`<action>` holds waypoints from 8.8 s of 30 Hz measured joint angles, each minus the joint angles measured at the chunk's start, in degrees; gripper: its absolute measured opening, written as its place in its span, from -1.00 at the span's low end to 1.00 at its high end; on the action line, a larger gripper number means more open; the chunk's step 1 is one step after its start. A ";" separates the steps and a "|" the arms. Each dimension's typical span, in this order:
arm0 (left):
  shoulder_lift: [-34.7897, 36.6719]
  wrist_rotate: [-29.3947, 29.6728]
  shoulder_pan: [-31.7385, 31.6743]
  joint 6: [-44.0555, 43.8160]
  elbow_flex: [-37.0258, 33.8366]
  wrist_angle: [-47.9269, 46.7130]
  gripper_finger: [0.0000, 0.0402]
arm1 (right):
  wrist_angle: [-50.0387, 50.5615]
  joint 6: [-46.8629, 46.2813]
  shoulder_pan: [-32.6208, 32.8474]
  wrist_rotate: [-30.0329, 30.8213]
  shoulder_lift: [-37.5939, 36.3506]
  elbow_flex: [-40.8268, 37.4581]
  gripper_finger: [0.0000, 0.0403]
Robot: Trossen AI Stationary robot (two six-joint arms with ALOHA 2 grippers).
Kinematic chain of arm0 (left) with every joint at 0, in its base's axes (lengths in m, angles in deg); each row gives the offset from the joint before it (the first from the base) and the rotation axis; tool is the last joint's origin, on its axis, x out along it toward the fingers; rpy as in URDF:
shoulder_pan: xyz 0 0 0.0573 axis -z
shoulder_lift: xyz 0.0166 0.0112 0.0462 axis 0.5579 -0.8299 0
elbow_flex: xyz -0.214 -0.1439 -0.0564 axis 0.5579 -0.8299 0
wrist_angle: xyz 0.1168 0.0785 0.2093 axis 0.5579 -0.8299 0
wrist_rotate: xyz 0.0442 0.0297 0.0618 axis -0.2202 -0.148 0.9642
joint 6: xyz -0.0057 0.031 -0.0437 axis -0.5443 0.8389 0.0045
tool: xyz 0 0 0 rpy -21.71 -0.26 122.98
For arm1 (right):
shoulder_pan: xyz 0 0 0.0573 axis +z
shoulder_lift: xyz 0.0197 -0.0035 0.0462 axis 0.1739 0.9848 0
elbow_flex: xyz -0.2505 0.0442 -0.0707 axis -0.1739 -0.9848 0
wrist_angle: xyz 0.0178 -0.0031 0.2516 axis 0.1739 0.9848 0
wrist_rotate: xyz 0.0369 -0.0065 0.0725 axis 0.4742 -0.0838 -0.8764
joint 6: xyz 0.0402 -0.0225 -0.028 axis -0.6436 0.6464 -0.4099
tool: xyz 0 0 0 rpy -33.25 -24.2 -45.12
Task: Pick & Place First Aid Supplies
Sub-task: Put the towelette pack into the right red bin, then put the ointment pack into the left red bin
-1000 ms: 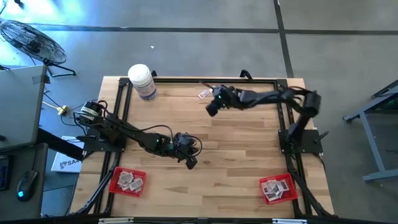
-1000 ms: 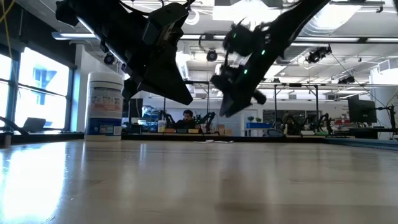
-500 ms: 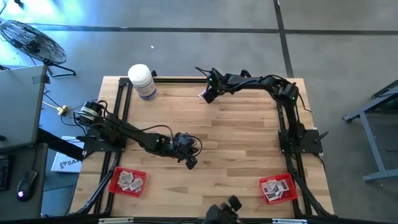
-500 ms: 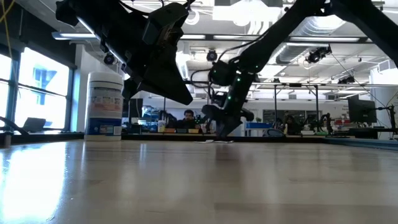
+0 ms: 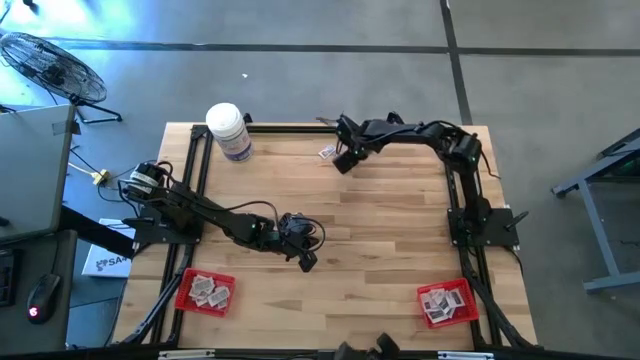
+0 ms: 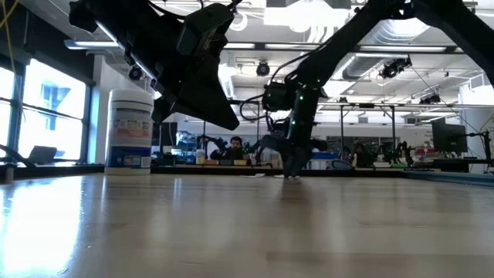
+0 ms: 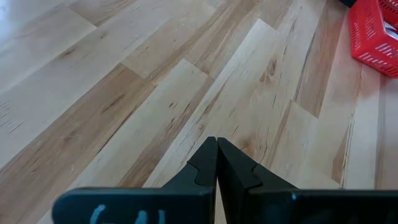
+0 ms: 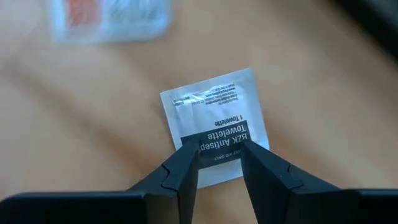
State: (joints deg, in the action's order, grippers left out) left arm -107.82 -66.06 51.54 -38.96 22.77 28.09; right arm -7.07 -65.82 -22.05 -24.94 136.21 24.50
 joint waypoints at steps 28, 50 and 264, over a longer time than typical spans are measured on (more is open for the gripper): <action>0.00 0.00 0.00 0.01 0.00 0.17 -0.99 | 33.21 -36.55 30.57 -9.13 -0.52 9.58 -0.43; 0.00 -0.37 0.01 0.00 0.02 0.46 -0.99 | 8.89 -55.94 29.80 -2.94 -29.27 -28.31 -0.43; 0.02 3.23 -0.01 1.88 0.04 -0.75 -0.99 | -50.52 -14.19 28.73 9.49 -27.46 -41.72 -0.96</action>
State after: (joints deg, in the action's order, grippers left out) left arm -107.80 -62.83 51.54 -37.08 22.81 27.34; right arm -57.59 -80.01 6.68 -15.44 108.75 -17.22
